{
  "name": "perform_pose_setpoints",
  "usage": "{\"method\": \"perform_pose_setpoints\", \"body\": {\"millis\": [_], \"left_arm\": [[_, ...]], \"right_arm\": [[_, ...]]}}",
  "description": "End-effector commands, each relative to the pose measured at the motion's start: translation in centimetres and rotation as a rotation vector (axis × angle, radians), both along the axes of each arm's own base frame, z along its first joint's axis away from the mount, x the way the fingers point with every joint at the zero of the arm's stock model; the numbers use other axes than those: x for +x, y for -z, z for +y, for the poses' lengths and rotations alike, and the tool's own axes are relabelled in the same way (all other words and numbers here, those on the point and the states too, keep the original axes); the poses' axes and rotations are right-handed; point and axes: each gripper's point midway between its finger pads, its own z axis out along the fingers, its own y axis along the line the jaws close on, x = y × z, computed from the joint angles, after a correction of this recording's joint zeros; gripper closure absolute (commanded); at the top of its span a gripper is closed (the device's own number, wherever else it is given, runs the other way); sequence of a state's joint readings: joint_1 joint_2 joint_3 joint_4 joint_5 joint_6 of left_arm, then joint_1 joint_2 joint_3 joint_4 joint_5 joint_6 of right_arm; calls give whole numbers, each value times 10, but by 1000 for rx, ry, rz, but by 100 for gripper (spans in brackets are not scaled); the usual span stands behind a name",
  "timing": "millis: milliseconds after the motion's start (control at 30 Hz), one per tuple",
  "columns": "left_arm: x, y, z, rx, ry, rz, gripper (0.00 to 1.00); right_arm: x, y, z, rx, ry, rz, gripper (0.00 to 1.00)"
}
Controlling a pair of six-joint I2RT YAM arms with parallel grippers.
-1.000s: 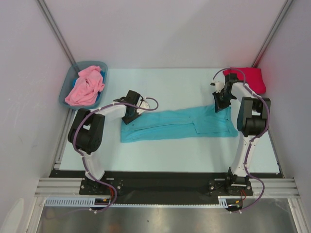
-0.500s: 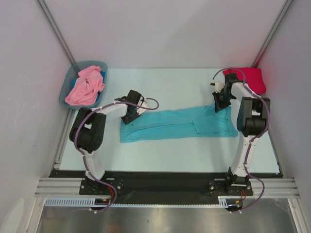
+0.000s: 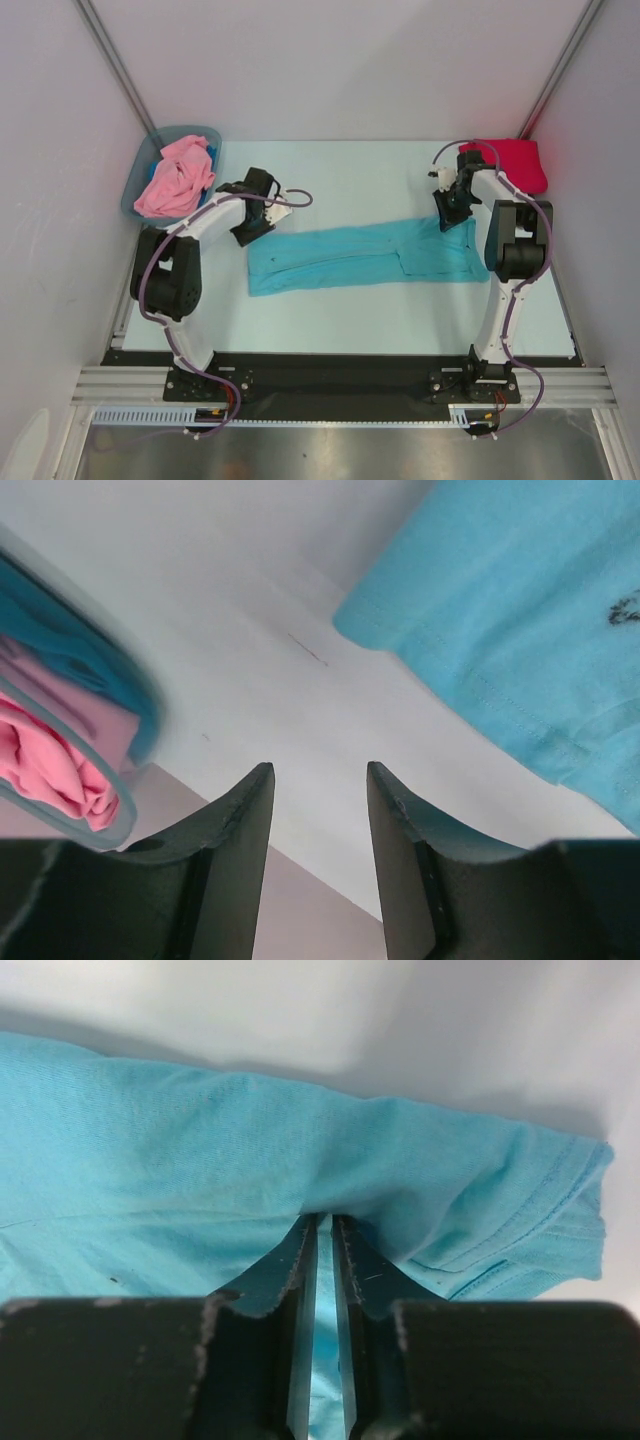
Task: Fold and stack the t-shirts
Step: Fold the tshirt
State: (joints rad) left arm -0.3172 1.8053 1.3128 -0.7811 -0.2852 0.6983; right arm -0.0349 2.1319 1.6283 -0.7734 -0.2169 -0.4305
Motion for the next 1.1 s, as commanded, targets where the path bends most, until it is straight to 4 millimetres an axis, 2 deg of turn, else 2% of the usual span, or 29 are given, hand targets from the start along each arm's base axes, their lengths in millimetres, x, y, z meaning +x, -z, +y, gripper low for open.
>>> {"method": "perform_pose_setpoints", "body": {"millis": [0, 200, 267, 300, 333, 400, 500, 633, 800, 1067], "left_arm": [[12, -32, -2, -22, 2, -65, 52], [27, -37, -12, -75, -14, -111, 53], [29, -33, -16, -89, -13, -101, 53], [31, -34, -17, -97, -17, -106, 53], [31, -33, -18, -99, -16, -104, 53], [34, -32, -20, -112, -17, -117, 53], [36, -25, -24, -129, -14, -115, 53], [40, -13, -29, -148, -17, -111, 54], [47, 3, -33, -160, -16, -108, 55], [53, 13, -38, -174, -14, -100, 55]], "right_arm": [[9, -27, 8, 7, -34, -76, 83], [25, -59, 25, 58, -43, -158, 71], [32, -69, 27, 70, -46, -182, 68], [34, -73, 28, 76, -47, -193, 67], [35, -74, 40, 76, -71, -196, 67], [39, -75, 41, 74, -77, -203, 67], [41, -71, 40, 68, -79, -202, 69], [42, -51, 36, 41, -83, -165, 74], [42, -37, 32, 34, -72, -146, 81], [40, -17, 25, 30, -48, -118, 84]]}}
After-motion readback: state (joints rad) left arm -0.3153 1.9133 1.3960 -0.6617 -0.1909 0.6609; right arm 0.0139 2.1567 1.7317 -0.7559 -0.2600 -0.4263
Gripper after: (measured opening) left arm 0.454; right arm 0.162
